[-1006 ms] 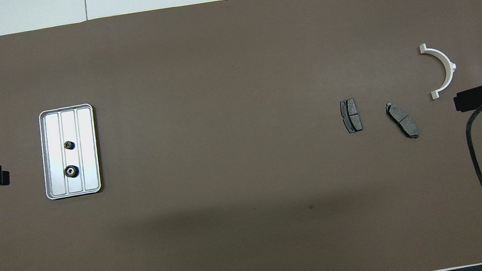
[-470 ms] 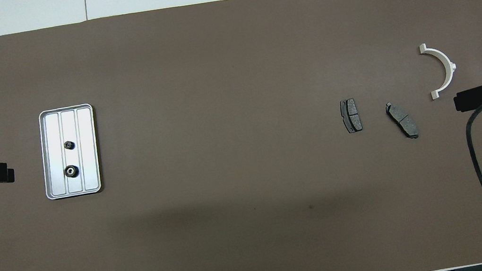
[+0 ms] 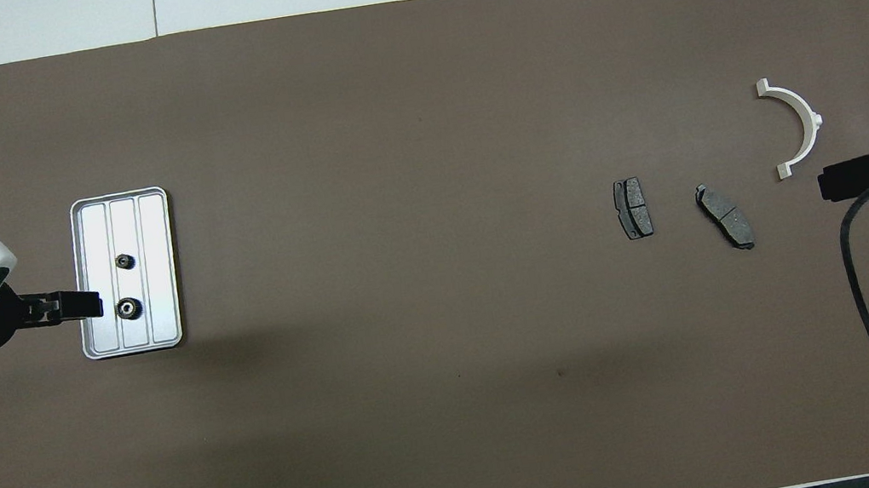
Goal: Place bearing gear from tray to pile
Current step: 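Reach the left gripper into the metal tray and grasp a black bearing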
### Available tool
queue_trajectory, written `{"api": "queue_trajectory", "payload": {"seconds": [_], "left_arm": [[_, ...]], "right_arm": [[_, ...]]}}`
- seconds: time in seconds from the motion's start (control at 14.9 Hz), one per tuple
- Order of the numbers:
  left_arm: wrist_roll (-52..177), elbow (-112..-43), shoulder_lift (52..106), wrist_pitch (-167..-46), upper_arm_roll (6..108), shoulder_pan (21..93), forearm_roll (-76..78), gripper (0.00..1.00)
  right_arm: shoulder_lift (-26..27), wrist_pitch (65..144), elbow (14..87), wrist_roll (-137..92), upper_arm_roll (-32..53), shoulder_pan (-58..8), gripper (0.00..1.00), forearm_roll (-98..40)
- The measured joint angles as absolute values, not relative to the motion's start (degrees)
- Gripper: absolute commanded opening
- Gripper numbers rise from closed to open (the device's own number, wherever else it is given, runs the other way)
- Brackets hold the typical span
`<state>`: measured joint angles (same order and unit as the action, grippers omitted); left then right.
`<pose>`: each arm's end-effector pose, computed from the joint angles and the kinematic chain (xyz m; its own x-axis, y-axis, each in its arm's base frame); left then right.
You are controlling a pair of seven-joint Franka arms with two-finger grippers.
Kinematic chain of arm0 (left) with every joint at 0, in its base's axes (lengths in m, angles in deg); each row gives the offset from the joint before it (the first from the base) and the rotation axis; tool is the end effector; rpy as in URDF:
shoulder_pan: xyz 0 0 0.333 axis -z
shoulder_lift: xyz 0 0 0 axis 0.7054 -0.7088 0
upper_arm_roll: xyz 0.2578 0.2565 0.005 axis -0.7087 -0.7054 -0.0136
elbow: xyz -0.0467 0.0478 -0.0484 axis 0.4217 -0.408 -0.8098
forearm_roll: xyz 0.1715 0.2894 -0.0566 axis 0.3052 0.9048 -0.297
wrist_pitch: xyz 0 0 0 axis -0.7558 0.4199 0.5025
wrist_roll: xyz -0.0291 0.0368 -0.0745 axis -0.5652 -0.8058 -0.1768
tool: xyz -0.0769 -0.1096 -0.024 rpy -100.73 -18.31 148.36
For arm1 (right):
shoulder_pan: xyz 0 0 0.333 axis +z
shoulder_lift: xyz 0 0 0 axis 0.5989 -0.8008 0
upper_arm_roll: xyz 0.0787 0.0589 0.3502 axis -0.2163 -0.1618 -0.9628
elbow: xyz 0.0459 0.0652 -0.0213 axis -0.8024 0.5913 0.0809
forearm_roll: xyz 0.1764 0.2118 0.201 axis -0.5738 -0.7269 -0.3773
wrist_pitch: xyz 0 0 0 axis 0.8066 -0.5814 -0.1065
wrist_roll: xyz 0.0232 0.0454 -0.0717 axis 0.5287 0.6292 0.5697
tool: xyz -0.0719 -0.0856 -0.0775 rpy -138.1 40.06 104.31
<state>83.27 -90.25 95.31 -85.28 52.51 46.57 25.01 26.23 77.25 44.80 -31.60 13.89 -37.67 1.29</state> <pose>0.4683 -0.0026 0.4990 0.9960 -0.0860 0.0241 -0.0865 -0.9960 0.0203 0.4350 0.0244 0.6737 0.9981 0.0357 0.0502 0.0354 -0.9994 0.0056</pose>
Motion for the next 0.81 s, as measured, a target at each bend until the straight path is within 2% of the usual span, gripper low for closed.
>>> {"api": "queue_trajectory", "payload": {"seconds": [0.81], "left_arm": [[86.17,-91.22,84.59,-98.16,52.57,45.11,25.01,0.97]], "right_arm": [[26.23,76.99,44.81,-31.6,13.82,-37.65,1.0,1.29]]}}
